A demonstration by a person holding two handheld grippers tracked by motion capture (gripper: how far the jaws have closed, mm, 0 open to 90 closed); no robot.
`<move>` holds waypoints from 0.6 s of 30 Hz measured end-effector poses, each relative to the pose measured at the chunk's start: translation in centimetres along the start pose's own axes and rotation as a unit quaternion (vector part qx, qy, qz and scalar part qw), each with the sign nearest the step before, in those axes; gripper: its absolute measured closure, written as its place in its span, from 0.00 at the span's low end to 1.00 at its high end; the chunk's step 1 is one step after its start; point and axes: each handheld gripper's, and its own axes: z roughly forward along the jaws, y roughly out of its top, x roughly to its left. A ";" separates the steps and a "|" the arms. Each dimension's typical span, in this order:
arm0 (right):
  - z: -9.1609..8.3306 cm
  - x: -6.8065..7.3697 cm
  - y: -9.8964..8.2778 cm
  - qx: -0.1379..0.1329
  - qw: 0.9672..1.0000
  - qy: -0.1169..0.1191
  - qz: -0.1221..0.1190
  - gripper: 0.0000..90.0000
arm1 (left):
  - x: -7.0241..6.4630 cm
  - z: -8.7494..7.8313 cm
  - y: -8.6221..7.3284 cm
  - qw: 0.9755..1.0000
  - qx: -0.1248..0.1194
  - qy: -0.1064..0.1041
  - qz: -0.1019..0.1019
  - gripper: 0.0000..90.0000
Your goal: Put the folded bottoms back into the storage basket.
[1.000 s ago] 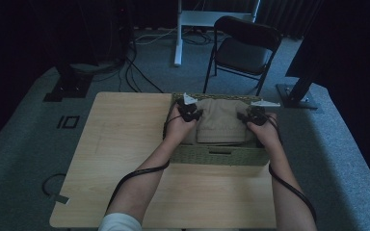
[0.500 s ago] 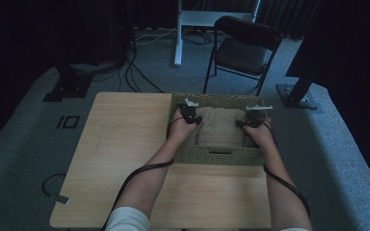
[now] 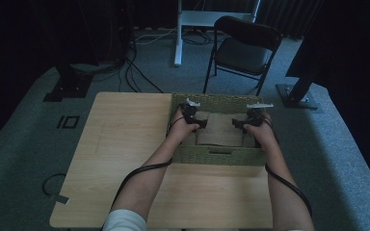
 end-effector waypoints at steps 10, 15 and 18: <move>-2.5 1.1 1.4 -0.011 1.000 0.016 0.009 0.18 | -0.4 -2.8 0.9 1.000 -0.006 -0.012 0.013 0.22; -3.9 1.1 2.0 -0.032 0.999 0.010 0.008 0.18 | -0.4 -4.2 1.3 1.000 -0.020 -0.023 -0.002 0.22; -4.7 1.2 2.2 -0.037 0.999 0.009 0.004 0.18 | -0.4 -4.8 1.4 0.999 -0.025 -0.026 -0.008 0.22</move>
